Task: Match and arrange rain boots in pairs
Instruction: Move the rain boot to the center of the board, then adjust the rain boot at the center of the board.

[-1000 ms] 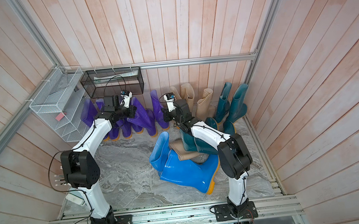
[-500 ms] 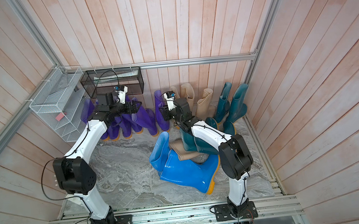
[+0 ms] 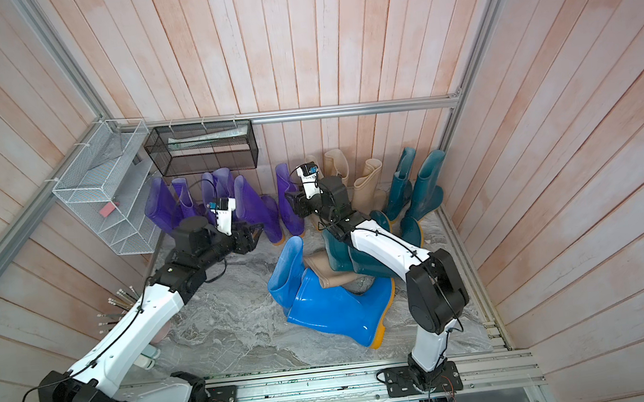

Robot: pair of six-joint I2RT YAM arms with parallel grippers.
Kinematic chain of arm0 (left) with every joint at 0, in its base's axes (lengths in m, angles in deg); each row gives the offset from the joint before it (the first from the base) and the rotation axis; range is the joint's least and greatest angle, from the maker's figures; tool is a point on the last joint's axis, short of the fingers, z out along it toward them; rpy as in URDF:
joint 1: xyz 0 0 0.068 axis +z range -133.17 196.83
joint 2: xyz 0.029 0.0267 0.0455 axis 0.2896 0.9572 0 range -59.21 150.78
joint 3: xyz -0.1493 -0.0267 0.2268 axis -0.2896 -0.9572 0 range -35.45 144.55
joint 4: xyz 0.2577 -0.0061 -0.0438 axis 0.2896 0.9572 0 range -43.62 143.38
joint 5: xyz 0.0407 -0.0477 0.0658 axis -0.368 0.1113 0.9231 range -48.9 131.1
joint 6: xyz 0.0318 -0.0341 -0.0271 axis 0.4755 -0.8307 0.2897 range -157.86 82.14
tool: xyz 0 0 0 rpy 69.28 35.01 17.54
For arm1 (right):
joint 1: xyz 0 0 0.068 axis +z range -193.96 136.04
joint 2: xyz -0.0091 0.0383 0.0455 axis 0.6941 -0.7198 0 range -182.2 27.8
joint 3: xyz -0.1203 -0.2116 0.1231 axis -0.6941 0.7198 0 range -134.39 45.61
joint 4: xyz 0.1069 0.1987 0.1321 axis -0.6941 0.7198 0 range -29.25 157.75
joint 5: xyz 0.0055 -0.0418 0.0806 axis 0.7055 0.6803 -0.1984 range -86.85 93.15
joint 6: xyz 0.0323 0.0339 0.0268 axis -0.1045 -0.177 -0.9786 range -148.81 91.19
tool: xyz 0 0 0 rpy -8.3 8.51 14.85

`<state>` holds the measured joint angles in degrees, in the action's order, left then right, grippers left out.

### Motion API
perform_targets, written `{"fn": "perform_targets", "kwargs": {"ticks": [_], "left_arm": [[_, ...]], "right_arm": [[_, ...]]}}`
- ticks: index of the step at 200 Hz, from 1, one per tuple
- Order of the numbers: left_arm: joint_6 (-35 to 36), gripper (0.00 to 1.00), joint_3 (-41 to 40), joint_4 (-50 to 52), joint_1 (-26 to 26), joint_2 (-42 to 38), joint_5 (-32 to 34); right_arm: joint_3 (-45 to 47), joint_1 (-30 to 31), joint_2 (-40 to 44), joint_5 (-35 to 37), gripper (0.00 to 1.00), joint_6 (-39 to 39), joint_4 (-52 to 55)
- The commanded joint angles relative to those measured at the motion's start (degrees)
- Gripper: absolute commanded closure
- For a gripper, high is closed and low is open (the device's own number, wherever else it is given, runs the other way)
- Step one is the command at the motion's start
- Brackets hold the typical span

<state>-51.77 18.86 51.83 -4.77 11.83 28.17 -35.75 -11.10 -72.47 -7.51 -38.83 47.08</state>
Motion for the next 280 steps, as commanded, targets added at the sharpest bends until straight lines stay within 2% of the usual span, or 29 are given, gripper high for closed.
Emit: {"fn": "perform_targets", "kwargs": {"ticks": [1, 24, 50, 63, 85, 126, 164, 182, 206, 233, 280], "left_arm": [[-4.68, 0.27, -4.32, -8.69, -0.80, 2.18, 5.45], [-5.17, 0.21, -4.61, -15.27, -0.66, 8.36, 8.05], [-5.19, 0.24, -1.38, -21.21, 1.04, 17.31, 11.11], [-5.45, 0.35, 1.48, -22.99, 2.73, 21.70, 10.87], [-4.45, 0.59, 6.15, -24.53, 4.75, 27.09, 8.92], [2.58, 1.00, 13.83, -20.75, 5.43, 30.61, 11.19], [6.19, 1.00, 17.82, -19.02, 6.13, 32.49, 9.42], [8.57, 1.00, 19.04, -17.63, 6.13, 32.99, 11.13], [10.60, 1.00, 18.54, -19.07, 6.00, 33.01, 12.38], [13.63, 1.00, 17.99, -19.45, 4.67, 33.96, 14.22], [12.68, 1.00, 13.24, -24.85, 3.94, 33.70, 15.90]], "right_arm": [[1.66, 0.10, 1.95, 0.51, 0.43, 0.63, -0.22], [2.64, 0.06, 2.76, 0.56, 0.43, 0.66, 0.20], [3.73, -0.03, 3.62, 0.71, 0.42, 0.88, 0.79], [4.08, 0.00, 4.04, 0.63, 0.42, 1.05, 1.35], [4.52, -0.25, 4.25, 0.98, 0.42, 1.48, 2.25], [4.33, -1.05, 3.31, 1.27, 0.42, 1.36, 2.73], [1.41, -1.06, 0.51, -0.27, 0.43, 0.71, 3.27], [0.60, -1.07, -0.10, -1.52, 0.43, 0.38, 3.39], [0.42, -1.00, -0.67, -3.53, 0.41, 0.09, 2.94], [-0.20, -0.71, -1.76, -5.92, 0.34, 0.53, 2.79], [-5.68, -0.76, -8.22, -4.23, 0.33, 0.69, 3.42]]}}
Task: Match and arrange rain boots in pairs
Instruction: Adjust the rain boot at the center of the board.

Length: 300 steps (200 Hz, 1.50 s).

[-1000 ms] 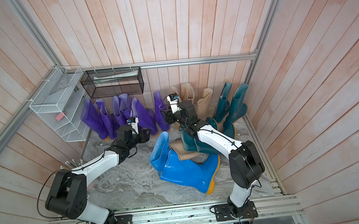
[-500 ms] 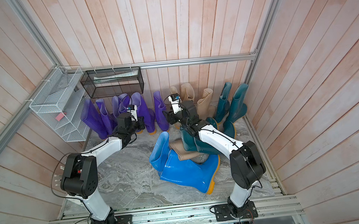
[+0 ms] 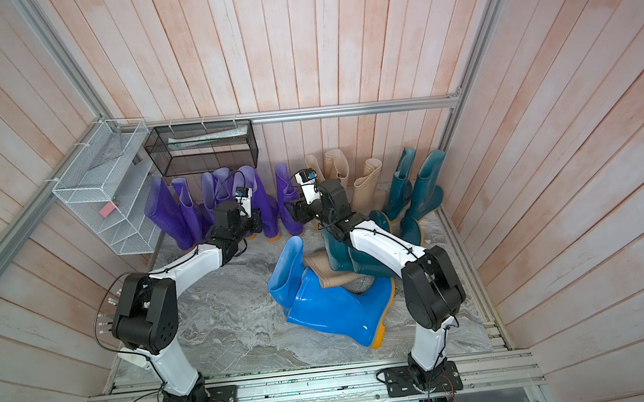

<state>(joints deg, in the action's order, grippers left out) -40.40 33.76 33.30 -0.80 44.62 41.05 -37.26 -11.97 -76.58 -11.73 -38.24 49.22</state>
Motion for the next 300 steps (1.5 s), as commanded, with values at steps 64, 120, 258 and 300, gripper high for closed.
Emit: {"fn": "perform_targets", "kwargs": {"ticks": [64, 120, 258, 300], "left_arm": [[2.61, 1.00, -6.57, -9.72, -2.41, -2.69, 9.57], [5.98, 1.00, -5.93, -11.81, -2.41, -2.19, 11.62], [-0.36, 0.72, -0.95, -7.05, -2.45, -1.13, 4.59], [-5.29, 0.47, -3.65, -4.06, -2.43, -8.12, -0.51]], "right_arm": [[-11.36, 0.29, -10.33, -0.20, 1.00, -0.60, 2.97], [0.58, 1.48, -2.46, 0.22, 1.00, -6.15, -5.73], [-6.58, -1.31, -10.08, -2.53, 0.99, -9.72, -7.47], [-7.92, -1.01, -12.26, -2.52, 1.00, -11.46, -9.20]]}}
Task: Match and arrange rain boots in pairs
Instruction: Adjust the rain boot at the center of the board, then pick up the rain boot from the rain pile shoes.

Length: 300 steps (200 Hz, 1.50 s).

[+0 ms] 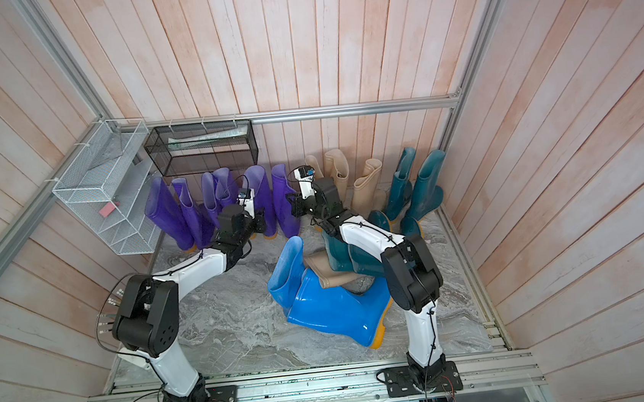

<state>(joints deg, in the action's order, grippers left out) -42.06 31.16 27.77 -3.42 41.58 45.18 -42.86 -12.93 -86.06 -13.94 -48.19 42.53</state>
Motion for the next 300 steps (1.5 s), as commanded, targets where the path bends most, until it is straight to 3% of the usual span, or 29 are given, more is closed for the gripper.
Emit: {"fn": "perform_targets", "kwargs": {"ticks": [1, 38, 63, 83, 104, 138, 158, 194, 210, 235, 268, 286, 300], "left_arm": [[-3.76, 0.46, -1.09, 1.69, 0.16, -5.26, -4.84], [-7.27, 0.35, -5.54, 5.25, -0.11, -14.82, -9.82], [-9.73, 0.30, -9.29, 9.39, -0.60, -23.28, -13.83], [-10.55, 0.26, -12.02, 13.80, -1.71, -30.17, -15.53], [-11.07, 0.24, -13.02, 19.32, -2.75, -35.74, -17.11], [-8.15, 0.23, -10.71, 32.79, -7.42, -41.22, -14.35], [-6.08, 0.22, -8.11, 39.53, -13.67, -42.62, -10.62], [-4.41, 0.10, -3.90, 46.70, -25.24, -39.74, -4.43], [-4.73, 0.03, -4.20, 46.68, -26.55, -38.23, -4.63], [-5.97, 0.03, -5.31, 45.01, -26.77, -34.61, -3.79], [-7.98, 0.25, -5.87, 43.86, -26.86, -31.06, 2.68], [-9.38, 0.73, -7.63, 40.56, -26.86, -33.15, 2.58], [-10.02, 0.97, -8.85, 38.84, -26.86, -35.76, 3.31]], "right_arm": [[-2.32, -0.02, -2.90, -0.23, 1.00, -1.57, -2.56], [-0.55, 0.09, -1.84, -0.24, 1.00, -2.22, -3.87], [1.10, 0.08, 2.10, 1.00, 0.67, -1.20, -1.94], [3.14, 0.17, 6.92, 2.23, 0.54, -0.32, -0.43], [5.97, 0.16, 12.11, 4.53, 0.47, 1.47, 1.54], [10.88, 0.14, 21.44, 9.00, 0.41, 5.04, 4.27], [15.80, 0.10, 28.41, 11.67, 0.39, 6.65, 4.64], [28.37, 0.26, 41.26, 16.49, 0.35, 6.92, 5.34], [32.86, 0.43, 45.78, 17.00, 0.35, 6.29, 6.56], [37.92, 0.74, 51.33, 18.64, 0.34, 5.79, 9.04], [40.76, 2.06, 54.76, 19.62, 0.34, 6.31, 12.53], [41.69, 3.46, 53.96, 20.61, 0.34, 6.74, 14.11], [42.38, 5.70, 52.95, 24.22, 0.34, 7.69, 14.68]]}}
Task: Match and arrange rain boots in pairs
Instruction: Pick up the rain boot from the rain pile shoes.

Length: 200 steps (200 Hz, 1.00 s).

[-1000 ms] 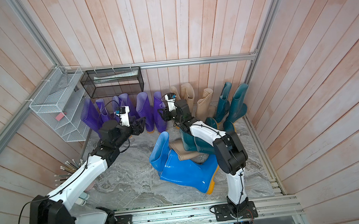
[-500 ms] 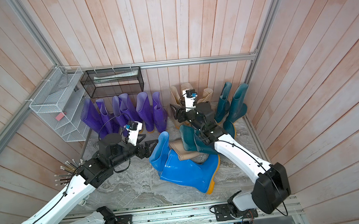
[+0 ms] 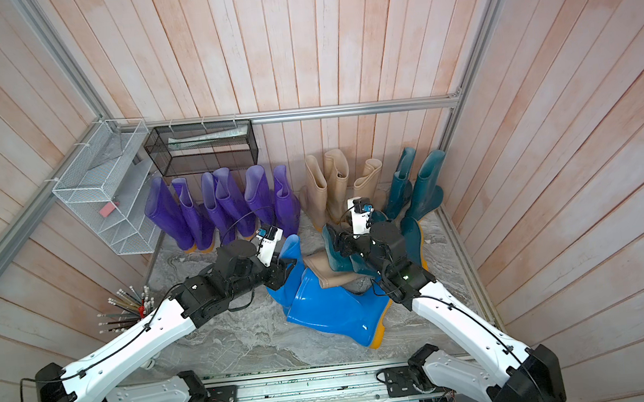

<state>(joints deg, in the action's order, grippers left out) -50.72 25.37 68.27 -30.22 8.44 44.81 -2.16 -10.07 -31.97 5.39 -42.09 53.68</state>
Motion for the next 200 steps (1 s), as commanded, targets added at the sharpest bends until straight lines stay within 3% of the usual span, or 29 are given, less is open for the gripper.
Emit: {"fn": "perform_targets", "kwargs": {"ticks": [1, 37, 67, 91, 155, 200], "left_arm": [[-1.37, 0.98, -3.11, -1.71, -0.02, -2.80, 3.81], [-1.84, 1.00, -2.55, 2.06, 0.64, -8.51, 10.15], [-2.04, 1.00, -2.34, 4.01, 4.84, -11.63, 6.41], [-1.66, 1.00, -1.08, 6.21, 7.22, -12.78, 10.31], [-2.92, 1.00, -2.34, 2.92, 24.66, -12.90, 10.67], [-1.73, 1.00, -1.61, 0.27, 28.77, -7.57, 6.25]], "right_arm": [[1.74, 2.98, -1.23, 5.24, 0.34, 1.68, 3.59], [1.36, 6.33, -3.95, 10.73, 0.32, 3.91, 3.62], [1.54, 6.23, -3.82, 11.04, 0.32, 4.79, 1.09], [0.93, 6.26, -4.40, 10.92, 0.32, 5.27, 0.78], [1.27, 6.68, -4.02, 6.96, 0.33, 4.67, 0.40], [0.14, 16.91, -7.89, 9.42, 0.45, 7.77, 3.22]]}}
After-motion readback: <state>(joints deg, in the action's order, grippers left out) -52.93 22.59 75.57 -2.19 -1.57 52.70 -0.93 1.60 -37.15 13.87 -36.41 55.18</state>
